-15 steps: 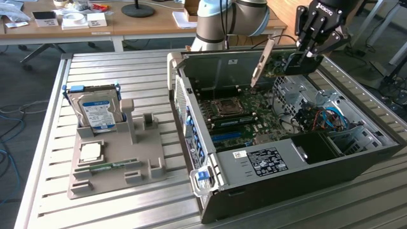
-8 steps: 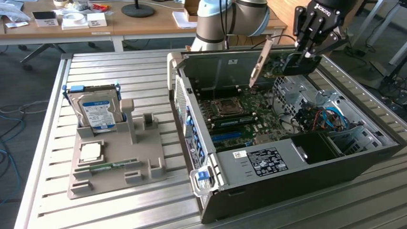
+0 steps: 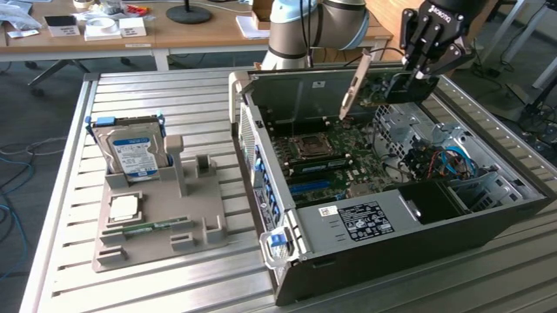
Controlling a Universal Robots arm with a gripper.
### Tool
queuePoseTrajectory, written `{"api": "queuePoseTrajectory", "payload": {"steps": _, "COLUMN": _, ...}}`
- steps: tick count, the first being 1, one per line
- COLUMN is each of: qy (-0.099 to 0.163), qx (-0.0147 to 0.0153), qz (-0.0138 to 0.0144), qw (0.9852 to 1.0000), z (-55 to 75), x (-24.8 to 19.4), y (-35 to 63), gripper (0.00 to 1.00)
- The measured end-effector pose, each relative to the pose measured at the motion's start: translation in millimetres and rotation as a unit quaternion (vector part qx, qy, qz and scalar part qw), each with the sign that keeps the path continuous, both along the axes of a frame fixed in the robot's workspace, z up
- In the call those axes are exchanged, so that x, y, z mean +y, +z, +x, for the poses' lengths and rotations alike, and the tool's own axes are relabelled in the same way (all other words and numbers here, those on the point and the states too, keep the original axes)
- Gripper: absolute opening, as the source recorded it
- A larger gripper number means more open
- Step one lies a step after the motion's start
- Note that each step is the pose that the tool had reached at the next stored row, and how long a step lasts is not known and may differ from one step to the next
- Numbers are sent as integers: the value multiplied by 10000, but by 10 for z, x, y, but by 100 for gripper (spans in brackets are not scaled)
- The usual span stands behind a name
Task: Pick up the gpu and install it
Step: 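Insert the gpu into the slot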
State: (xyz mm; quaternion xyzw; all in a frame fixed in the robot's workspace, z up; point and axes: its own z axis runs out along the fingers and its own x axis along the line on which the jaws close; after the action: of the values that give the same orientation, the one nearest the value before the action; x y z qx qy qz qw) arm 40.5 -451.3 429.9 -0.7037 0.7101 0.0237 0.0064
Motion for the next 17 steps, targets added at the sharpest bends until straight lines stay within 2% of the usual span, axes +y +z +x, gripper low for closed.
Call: {"api": "queuePoseTrajectory", "payload": {"steps": 17, "qy": 0, "qx": 0, "qz": 4, "qw": 10000, "z": -15, "x": 0, "y": -3, "gripper": 27}}
